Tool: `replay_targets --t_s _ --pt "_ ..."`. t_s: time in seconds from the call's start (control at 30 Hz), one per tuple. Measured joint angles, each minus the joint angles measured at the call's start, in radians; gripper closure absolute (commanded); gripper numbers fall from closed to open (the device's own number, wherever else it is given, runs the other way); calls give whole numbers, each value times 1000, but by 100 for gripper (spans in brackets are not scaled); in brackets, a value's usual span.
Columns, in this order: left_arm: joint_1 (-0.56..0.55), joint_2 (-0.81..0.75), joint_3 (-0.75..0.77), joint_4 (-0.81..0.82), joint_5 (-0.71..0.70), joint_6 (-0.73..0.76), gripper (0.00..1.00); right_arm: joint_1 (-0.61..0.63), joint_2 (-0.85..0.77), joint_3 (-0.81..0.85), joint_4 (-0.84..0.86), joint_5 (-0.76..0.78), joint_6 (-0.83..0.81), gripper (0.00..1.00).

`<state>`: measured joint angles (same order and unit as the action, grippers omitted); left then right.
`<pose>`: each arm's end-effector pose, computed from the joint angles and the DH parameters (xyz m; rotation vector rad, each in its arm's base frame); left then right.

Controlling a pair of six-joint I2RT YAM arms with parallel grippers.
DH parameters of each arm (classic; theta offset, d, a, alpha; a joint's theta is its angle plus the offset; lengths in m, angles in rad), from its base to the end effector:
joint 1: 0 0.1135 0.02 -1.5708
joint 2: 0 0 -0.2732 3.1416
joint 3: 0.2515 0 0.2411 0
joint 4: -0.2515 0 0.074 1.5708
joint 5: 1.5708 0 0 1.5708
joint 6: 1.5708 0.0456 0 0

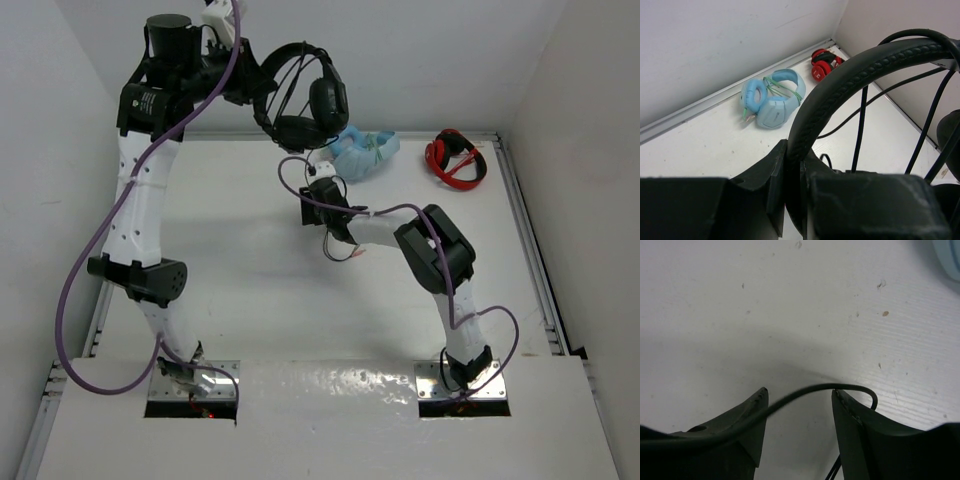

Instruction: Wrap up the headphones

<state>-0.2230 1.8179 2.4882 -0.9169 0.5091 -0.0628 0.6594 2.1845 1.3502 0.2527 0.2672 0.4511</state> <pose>0.3295 -0.0975 0.5427 0.5076 1.7637 -0.6629 0.3846 0.2828 0.1393 -0.0684 2.1502 0.3650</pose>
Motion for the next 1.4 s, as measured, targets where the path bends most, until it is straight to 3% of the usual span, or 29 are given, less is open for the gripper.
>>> replay_targets --t_s 0.17,0.33,0.4,0.57,0.87,0.97,1.0,1.07,1.2,1.4 --pt "3 20 7 0 4 -3 100 14 -81 -17 -3 38 6 45" --pt "6 30 7 0 5 -3 100 19 -145 -51 -20 63 -13 63" --pt "9 32 7 0 5 -3 100 23 -168 -79 -35 79 -21 63" --pt "11 42 14 1 7 -7 100 31 -217 -145 -100 181 -29 45" --pt "14 48 19 7 8 -14 100 30 -74 -40 -244 219 35 45" --pt "18 48 19 7 8 -16 100 29 -21 12 -261 208 65 63" --pt "20 48 19 7 9 -18 100 29 -8 34 -269 194 75 86" --pt "26 48 19 8 9 -23 100 26 14 78 -297 171 84 100" --pt "55 48 16 22 -5 -51 100 17 16 91 -311 113 64 100" --pt "184 64 -27 135 -128 -156 100 38 -102 -84 -261 -77 -69 100"
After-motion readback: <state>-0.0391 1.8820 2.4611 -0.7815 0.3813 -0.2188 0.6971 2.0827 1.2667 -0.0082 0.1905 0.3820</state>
